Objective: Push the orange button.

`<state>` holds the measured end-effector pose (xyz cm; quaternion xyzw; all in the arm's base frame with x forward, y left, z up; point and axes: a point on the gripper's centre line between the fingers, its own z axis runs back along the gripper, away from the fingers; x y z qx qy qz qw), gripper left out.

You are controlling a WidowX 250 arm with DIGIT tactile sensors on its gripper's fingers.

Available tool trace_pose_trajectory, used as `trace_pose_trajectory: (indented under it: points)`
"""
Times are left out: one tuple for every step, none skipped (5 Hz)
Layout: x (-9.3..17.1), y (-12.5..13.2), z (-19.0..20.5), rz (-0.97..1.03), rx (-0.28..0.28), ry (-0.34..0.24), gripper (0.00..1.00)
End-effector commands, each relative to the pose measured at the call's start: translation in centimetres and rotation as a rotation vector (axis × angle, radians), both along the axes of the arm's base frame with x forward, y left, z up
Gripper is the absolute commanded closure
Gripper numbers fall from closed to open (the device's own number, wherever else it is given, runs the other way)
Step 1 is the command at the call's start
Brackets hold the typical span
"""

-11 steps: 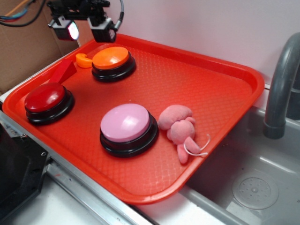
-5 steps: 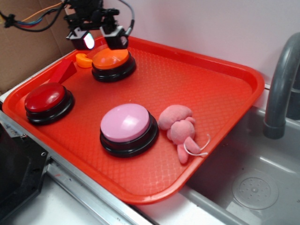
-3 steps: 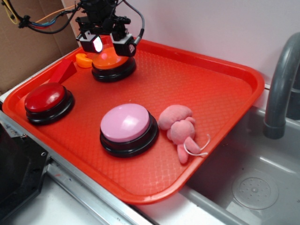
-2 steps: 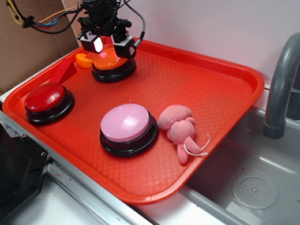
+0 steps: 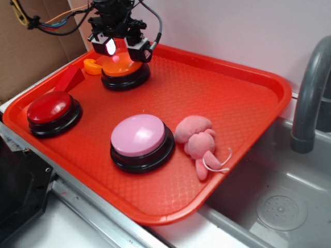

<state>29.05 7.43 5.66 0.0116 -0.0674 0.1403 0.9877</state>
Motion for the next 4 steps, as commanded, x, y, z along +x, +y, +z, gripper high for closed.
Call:
trace_pose_trajectory:
  points:
    - [-2.2,1.1,5.8,0.037,0.039,-0.165,0.00]
    - [-2.7,1.5,6.2,0.055,0.033,-0.168,0.00]
    - [-3.0,1.8,6.7,0.055,0.024,-0.181,0.00]
    - [-3.2,2.2,6.8,0.058,0.043,-0.164,0.00]
